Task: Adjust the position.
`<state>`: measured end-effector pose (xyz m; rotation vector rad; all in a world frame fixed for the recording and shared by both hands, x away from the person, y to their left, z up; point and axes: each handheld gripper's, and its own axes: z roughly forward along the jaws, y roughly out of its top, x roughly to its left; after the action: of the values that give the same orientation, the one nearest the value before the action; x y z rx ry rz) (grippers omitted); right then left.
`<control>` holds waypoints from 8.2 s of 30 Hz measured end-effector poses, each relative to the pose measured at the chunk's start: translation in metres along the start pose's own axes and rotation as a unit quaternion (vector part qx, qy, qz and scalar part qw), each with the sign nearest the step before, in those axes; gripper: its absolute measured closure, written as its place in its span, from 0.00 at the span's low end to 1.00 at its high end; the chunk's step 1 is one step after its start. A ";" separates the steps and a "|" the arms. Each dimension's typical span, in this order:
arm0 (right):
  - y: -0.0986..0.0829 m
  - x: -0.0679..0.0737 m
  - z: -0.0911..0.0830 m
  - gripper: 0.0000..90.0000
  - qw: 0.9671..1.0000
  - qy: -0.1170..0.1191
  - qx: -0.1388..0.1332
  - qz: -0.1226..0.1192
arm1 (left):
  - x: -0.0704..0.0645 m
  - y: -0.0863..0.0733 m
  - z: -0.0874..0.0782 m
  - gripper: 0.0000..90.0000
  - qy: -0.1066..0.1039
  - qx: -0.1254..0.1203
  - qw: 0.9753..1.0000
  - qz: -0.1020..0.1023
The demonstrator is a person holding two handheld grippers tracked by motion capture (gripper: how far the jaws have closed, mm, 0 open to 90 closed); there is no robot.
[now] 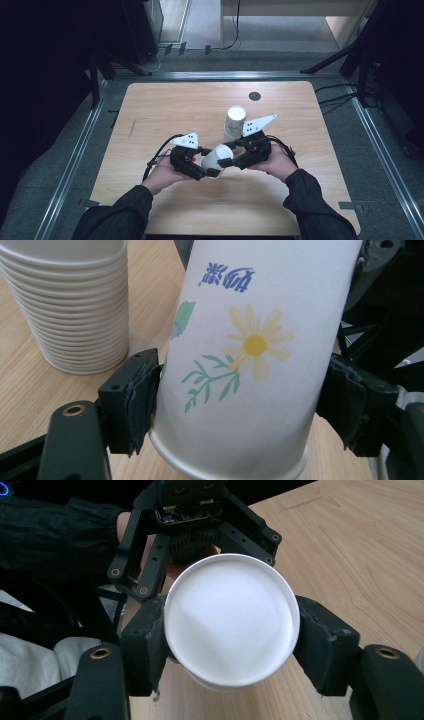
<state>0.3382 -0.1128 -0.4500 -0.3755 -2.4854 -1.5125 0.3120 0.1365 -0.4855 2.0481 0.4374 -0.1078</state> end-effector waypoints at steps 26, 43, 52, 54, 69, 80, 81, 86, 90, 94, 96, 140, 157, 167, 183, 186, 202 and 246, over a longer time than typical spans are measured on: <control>0.001 0.001 -0.001 0.39 1.000 -0.001 -0.007 0.002 | -0.002 0.001 -0.004 0.31 -0.004 -0.005 1.000 0.014; -0.002 0.003 -0.009 0.31 1.000 -0.013 -0.002 0.000 | -0.002 0.008 -0.017 0.32 -0.001 0.018 1.000 0.018; -0.016 0.005 -0.018 0.31 0.999 -0.035 0.007 -0.002 | -0.002 0.033 -0.030 0.32 0.011 0.112 0.993 0.040; -0.019 0.006 -0.018 0.31 0.999 -0.038 0.008 -0.002 | -0.002 0.040 -0.031 0.32 0.012 0.136 0.989 0.049; -0.022 0.009 -0.006 0.32 0.999 -0.040 0.006 -0.017 | -0.006 0.077 -0.024 0.32 0.034 0.298 0.949 0.098; -0.017 0.011 0.003 0.32 0.999 -0.034 -0.020 -0.028 | -0.013 0.093 -0.015 0.32 0.032 0.382 0.914 0.135; -0.016 0.012 0.003 0.32 0.999 -0.036 -0.022 -0.027 | -0.013 0.096 -0.012 0.32 0.031 0.393 0.908 0.139; -0.014 0.013 0.008 0.31 0.999 -0.033 -0.027 -0.033 | -0.015 0.099 -0.005 0.32 0.024 0.417 0.897 0.147; -0.014 0.014 0.013 0.31 0.999 -0.034 -0.020 -0.033 | -0.017 0.100 -0.001 0.32 0.017 0.418 0.896 0.147; -0.012 0.015 0.017 0.31 0.999 -0.034 -0.016 -0.035 | -0.017 0.098 0.005 0.32 0.015 0.429 0.890 0.152; -0.012 0.014 0.018 0.31 0.998 -0.037 -0.015 -0.040 | -0.017 0.097 0.006 0.32 0.016 0.430 0.890 0.152; -0.008 0.014 0.007 0.38 0.998 -0.043 -0.017 -0.039 | -0.001 0.071 -0.022 0.11 0.022 0.249 0.964 0.090; -0.009 0.014 0.004 0.38 0.999 -0.027 -0.021 -0.036 | -0.001 0.037 -0.031 0.11 0.003 0.090 0.995 0.037; -0.009 0.014 0.001 0.38 0.999 -0.018 -0.027 -0.035 | -0.003 0.023 -0.033 0.14 -0.007 0.023 1.000 0.017; -0.009 0.015 0.002 0.38 0.999 -0.007 -0.030 -0.034 | -0.002 0.006 -0.030 0.17 -0.021 -0.011 1.000 -0.015; -0.009 0.014 0.002 0.38 0.999 -0.007 -0.032 -0.034 | -0.002 0.005 -0.030 0.17 -0.023 -0.013 1.000 -0.016; -0.010 0.012 0.002 0.39 0.999 0.008 -0.039 -0.020 | 0.000 0.003 -0.032 0.22 -0.036 -0.025 0.999 -0.022; -0.012 0.010 0.003 0.37 0.999 0.006 -0.035 -0.016 | -0.002 0.002 -0.035 0.26 -0.025 -0.031 0.999 -0.001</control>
<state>0.3246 -0.1142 -0.4580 -0.3382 -2.4458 -1.6129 0.3077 0.1648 -0.4658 1.9803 0.4067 -0.1439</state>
